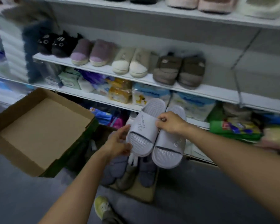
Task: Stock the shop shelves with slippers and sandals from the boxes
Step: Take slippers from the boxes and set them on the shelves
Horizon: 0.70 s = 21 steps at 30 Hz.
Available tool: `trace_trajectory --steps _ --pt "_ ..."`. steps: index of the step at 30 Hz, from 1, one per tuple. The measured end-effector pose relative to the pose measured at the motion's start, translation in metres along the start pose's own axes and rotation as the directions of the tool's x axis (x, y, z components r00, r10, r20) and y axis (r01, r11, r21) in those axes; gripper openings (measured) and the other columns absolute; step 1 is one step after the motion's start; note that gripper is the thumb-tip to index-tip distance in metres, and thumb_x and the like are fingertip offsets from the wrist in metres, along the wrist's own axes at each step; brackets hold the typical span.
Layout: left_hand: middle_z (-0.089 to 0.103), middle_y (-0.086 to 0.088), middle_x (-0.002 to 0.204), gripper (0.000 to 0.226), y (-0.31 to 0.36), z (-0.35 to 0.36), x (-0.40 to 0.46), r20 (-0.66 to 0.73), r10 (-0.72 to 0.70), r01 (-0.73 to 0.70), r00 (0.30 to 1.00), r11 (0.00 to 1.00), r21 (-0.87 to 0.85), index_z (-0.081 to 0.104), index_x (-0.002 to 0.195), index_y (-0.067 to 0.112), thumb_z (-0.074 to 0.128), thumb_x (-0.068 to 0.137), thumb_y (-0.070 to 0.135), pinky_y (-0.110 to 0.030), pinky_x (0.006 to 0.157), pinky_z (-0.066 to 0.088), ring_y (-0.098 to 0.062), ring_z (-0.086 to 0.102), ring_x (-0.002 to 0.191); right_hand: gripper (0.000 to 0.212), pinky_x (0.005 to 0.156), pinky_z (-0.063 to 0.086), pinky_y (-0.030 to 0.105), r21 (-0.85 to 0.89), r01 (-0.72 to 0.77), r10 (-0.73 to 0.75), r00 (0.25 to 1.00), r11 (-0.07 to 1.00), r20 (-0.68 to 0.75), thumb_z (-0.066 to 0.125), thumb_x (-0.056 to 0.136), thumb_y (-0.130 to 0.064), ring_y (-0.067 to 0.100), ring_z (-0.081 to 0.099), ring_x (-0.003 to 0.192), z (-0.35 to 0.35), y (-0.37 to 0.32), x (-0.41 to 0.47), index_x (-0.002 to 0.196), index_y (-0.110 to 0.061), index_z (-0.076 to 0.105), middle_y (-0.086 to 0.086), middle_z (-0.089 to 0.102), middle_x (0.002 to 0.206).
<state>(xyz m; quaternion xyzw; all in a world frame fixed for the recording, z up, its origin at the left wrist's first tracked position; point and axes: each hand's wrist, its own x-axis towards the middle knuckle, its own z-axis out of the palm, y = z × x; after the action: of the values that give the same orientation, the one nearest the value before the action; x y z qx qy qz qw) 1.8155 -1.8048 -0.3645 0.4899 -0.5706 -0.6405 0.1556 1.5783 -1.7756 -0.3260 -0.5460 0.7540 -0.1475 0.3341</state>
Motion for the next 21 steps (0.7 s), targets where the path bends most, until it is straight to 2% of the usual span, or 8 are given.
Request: trace_trajectory --steps 1,3,5,10,13,17,19,21 --pt "0.052 -0.005 0.094 0.071 0.009 0.024 -0.003 0.025 0.009 -0.009 1.000 1.000 -0.008 0.041 0.138 0.022 0.061 0.081 -0.016 -0.030 0.053 0.057 -0.021 0.058 0.068 0.022 0.066 0.043 0.031 0.001 -0.014 0.014 1.000 1.000 -0.024 0.057 0.091 -0.029 0.021 0.056 0.071 -0.017 0.017 -0.016 0.083 -0.011 0.064 0.006 0.059 0.075" --pt "0.058 -0.009 0.095 0.069 0.024 0.069 -0.008 0.086 0.014 -0.012 0.996 1.000 -0.018 0.043 0.136 0.024 0.062 0.081 -0.014 -0.039 0.063 0.057 -0.025 0.061 0.073 0.021 0.067 0.042 0.031 0.001 -0.045 0.045 0.996 0.999 -0.079 0.057 0.090 -0.027 0.019 0.054 0.071 -0.048 0.050 -0.048 0.086 -0.009 0.065 0.004 0.058 0.074" --pt "0.058 -0.014 0.100 0.066 0.038 0.110 -0.014 0.136 0.037 -0.035 0.990 0.999 -0.013 0.044 0.132 0.025 0.064 0.081 -0.013 -0.043 0.066 0.058 -0.028 0.063 0.078 0.020 0.069 0.044 0.033 0.011 -0.078 0.079 0.989 0.997 -0.128 0.057 0.089 -0.026 0.021 0.057 0.074 -0.075 0.080 -0.076 0.086 -0.008 0.064 0.005 0.059 0.076" --pt "0.053 -0.018 0.101 0.061 0.074 0.200 -0.030 0.239 0.080 -0.087 0.968 0.996 0.018 0.046 0.125 0.025 0.063 0.081 -0.014 -0.028 0.057 0.057 -0.024 0.059 0.080 0.019 0.083 0.048 0.041 0.017 -0.192 0.190 0.951 0.981 -0.245 0.055 0.086 -0.032 0.023 0.061 0.084 -0.130 0.139 -0.142 0.080 -0.015 0.060 -0.001 0.060 0.075" --pt "0.057 -0.014 0.104 0.061 0.101 0.251 -0.030 0.295 0.116 -0.149 0.948 0.984 0.093 0.049 0.125 0.030 0.068 0.080 -0.006 -0.029 0.065 0.056 -0.023 0.061 0.082 0.017 0.087 0.046 0.041 0.061 -0.253 0.260 0.922 0.965 -0.288 0.054 0.086 -0.032 0.021 0.060 0.086 -0.167 0.173 -0.179 0.073 -0.022 0.056 -0.007 0.056 0.074" --pt "0.059 -0.013 0.105 0.061 0.135 0.303 -0.021 0.400 0.158 -0.220 0.903 0.969 0.114 0.047 0.125 0.030 0.070 0.080 -0.004 -0.030 0.071 0.056 -0.026 0.062 0.090 0.012 0.091 0.047 0.042 0.165 -0.294 0.334 0.881 0.942 -0.336 0.059 0.081 -0.030 0.017 0.060 0.084 -0.209 0.215 -0.204 0.071 -0.025 0.061 -0.010 0.059 0.072" --pt "0.058 -0.011 0.109 0.067 0.150 0.326 -0.014 0.431 0.175 -0.241 0.885 0.965 0.103 0.045 0.132 0.028 0.070 0.079 -0.005 -0.029 0.071 0.057 -0.027 0.063 0.095 0.012 0.090 0.046 0.040 0.207 -0.301 0.358 0.866 0.931 -0.349 0.061 0.081 -0.027 0.016 0.060 0.082 -0.227 0.234 -0.210 0.070 -0.025 0.062 -0.010 0.060 0.072" --pt "0.055 -0.006 0.113 0.074 0.163 0.349 -0.003 0.469 0.192 -0.276 0.862 0.954 0.117 0.040 0.137 0.031 0.070 0.079 -0.005 -0.028 0.068 0.058 -0.026 0.065 0.092 0.010 0.087 0.048 0.036 0.232 -0.304 0.370 0.862 0.924 -0.347 0.061 0.083 -0.025 0.018 0.061 0.085 -0.246 0.251 -0.213 0.074 -0.024 0.064 -0.006 0.062 0.076"
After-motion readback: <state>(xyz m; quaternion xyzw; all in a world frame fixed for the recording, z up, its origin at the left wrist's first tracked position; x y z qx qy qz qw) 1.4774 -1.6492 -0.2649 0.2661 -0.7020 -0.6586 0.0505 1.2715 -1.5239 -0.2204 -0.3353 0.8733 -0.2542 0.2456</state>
